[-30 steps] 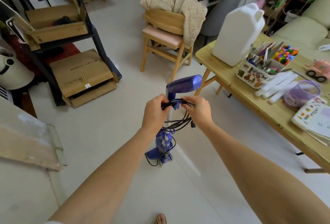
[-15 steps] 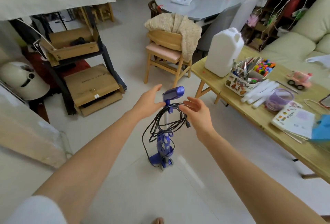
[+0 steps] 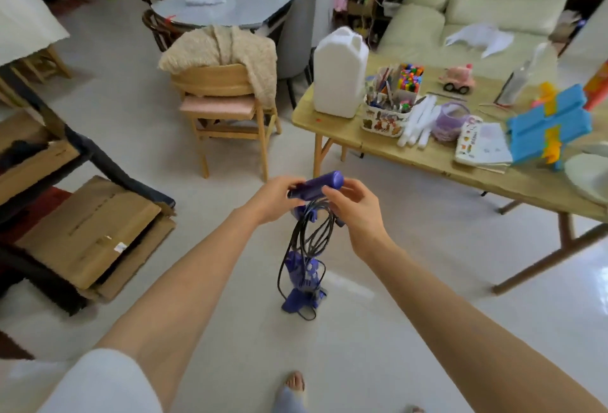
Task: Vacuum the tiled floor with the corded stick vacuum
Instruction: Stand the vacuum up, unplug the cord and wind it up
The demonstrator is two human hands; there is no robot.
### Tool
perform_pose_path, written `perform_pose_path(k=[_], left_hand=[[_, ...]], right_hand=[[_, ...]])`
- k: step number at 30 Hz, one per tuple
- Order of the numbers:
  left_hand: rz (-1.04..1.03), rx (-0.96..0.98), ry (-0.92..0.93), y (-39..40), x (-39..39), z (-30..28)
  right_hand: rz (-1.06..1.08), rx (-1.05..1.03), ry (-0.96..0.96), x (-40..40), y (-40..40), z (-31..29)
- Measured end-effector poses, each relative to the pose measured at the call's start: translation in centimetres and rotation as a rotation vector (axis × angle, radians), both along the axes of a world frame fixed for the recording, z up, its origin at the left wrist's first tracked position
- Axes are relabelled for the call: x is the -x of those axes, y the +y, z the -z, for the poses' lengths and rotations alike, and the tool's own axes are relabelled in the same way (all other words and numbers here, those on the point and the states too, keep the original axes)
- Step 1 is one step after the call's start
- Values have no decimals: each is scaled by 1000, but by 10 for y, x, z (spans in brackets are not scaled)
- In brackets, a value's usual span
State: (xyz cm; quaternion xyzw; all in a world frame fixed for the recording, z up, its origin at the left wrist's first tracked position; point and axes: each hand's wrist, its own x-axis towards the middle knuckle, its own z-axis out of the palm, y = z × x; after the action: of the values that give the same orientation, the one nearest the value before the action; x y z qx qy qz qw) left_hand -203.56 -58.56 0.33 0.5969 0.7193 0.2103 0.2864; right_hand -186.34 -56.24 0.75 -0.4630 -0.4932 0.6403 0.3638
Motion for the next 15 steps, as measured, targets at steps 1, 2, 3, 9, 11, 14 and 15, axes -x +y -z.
perform_pose_path(k=[1,2,3,9,11,14,15], left_hand=[[30,-11,8,1,1,0],[58,-16,6,3,3,1],[87,-20,-3,5,5,2],[305,-42,10,22,-19,7],[407,-24,20,28,-38,6],[526,17,-57,42,-75,0],[565,45,-113,49,-94,-3]], right_hand=[[24,1,8,1,-2,0],[52,-5,19,3,-5,1],[97,-2,32,6,-9,2],[456,22,69,0,-18,0],[525,78,132,-18,-16,-4],[593,71,173,-60,-14,-14],[624,43,167,-80,-12,-19]])
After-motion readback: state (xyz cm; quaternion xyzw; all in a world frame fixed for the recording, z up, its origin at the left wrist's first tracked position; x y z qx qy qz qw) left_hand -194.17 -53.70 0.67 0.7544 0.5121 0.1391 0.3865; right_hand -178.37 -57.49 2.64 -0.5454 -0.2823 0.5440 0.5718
